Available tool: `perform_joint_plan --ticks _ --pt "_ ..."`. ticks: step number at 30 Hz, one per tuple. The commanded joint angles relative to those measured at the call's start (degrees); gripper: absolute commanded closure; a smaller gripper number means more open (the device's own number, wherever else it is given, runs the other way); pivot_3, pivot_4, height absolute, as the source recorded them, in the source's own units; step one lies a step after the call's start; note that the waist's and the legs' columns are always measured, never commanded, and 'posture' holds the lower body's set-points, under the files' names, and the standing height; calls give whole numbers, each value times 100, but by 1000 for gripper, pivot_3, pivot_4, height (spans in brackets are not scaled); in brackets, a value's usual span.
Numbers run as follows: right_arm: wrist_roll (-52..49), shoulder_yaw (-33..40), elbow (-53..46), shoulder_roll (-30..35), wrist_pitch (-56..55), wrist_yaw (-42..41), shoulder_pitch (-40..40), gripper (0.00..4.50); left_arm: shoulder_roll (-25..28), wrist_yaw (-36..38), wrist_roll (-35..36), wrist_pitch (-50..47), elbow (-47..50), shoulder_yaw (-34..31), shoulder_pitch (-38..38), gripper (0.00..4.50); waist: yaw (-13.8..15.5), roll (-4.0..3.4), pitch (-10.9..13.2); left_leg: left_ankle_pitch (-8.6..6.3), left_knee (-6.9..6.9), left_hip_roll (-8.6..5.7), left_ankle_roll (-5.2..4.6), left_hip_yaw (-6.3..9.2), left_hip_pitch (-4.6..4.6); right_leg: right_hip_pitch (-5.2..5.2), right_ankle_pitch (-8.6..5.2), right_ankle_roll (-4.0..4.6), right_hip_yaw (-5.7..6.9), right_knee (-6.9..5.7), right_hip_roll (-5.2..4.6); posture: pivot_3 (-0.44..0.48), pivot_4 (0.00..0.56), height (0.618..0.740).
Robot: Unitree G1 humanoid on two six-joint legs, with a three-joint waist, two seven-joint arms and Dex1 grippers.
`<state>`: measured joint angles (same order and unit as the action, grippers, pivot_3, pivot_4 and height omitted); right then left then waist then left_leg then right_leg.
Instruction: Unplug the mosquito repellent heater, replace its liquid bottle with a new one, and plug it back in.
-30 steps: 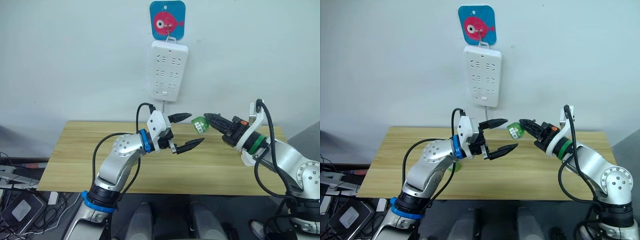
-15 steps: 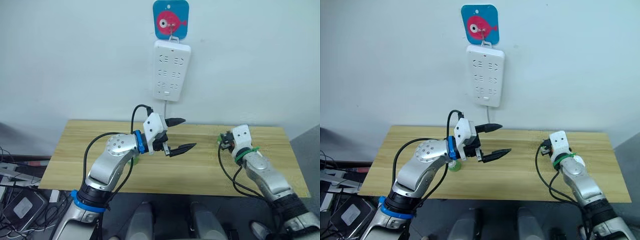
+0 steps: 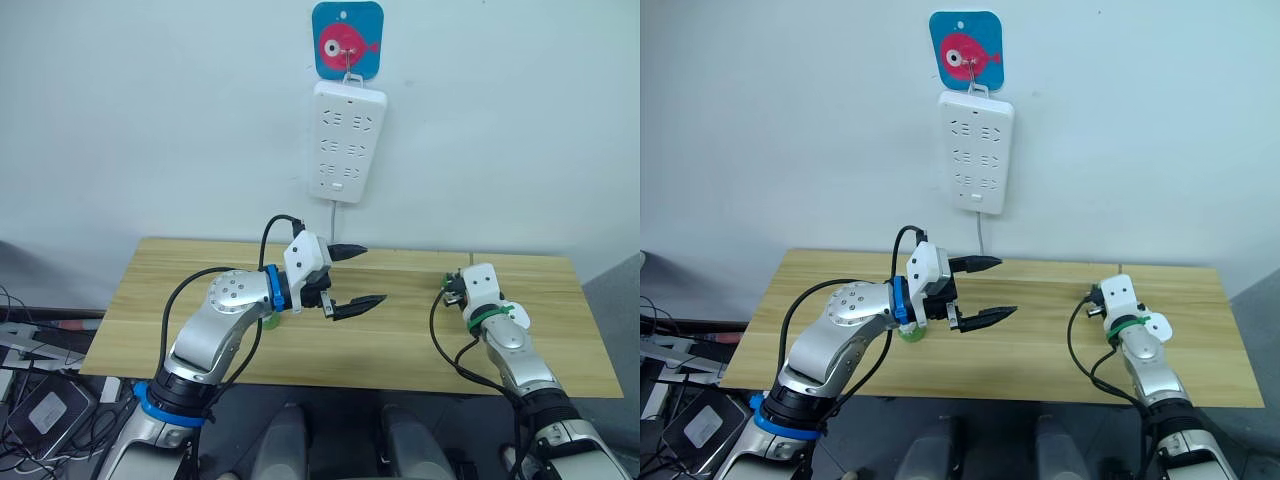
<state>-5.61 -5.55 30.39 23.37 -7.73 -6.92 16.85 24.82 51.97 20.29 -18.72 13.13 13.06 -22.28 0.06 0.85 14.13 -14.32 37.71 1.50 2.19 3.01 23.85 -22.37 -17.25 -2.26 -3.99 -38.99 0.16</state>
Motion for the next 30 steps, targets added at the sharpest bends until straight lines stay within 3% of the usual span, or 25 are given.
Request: perform_joint_plan --ticks 1,8,14,19,25,30 --pt "16 231 -180 -57 -226 -197 -68 2676 -42 6 133 -2 206 -109 -24 0 -4 -1 2 0 0 0 0 0 0 0 0 0 0 0 0 135 263 740" --pt "-172 646 -1627 295 101 -722 -467 155 -73 -85 131 -22 153 -217 66 0 -1 -15 36 0 0 -4 0 4 2 0 0 0 0 0 -7 126 270 740" --pt "-1033 686 -3800 626 1468 -1680 -622 69 -40 -336 -56 288 193 -472 576 0 -32 -16 132 0 0 6 0 7 -4 2 1 -1 -2 -2 -10 96 298 740" --pt "-2315 108 -5469 1358 3096 -3265 -286 69 -329 -1594 -494 731 827 -1114 2139 0 -89 -33 296 -3 -4 13 0 14 -1 2 0 0 -11 3 -22 77 340 740" --pt "-2819 -121 -5912 1821 3827 -4178 302 69 -860 -3019 -1255 1402 1329 -1869 3786 0 2 20 507 -2 1 9 0 42 10 4 0 1 0 5 -34 110 387 740" --pt "-2873 -208 -5768 1816 4051 -4526 697 69 -1224 -3197 -1155 1897 1409 -1978 4827 0 100 25 680 -4 1 -5 3 34 23 1 0 0 -1 19 -55 146 413 740"
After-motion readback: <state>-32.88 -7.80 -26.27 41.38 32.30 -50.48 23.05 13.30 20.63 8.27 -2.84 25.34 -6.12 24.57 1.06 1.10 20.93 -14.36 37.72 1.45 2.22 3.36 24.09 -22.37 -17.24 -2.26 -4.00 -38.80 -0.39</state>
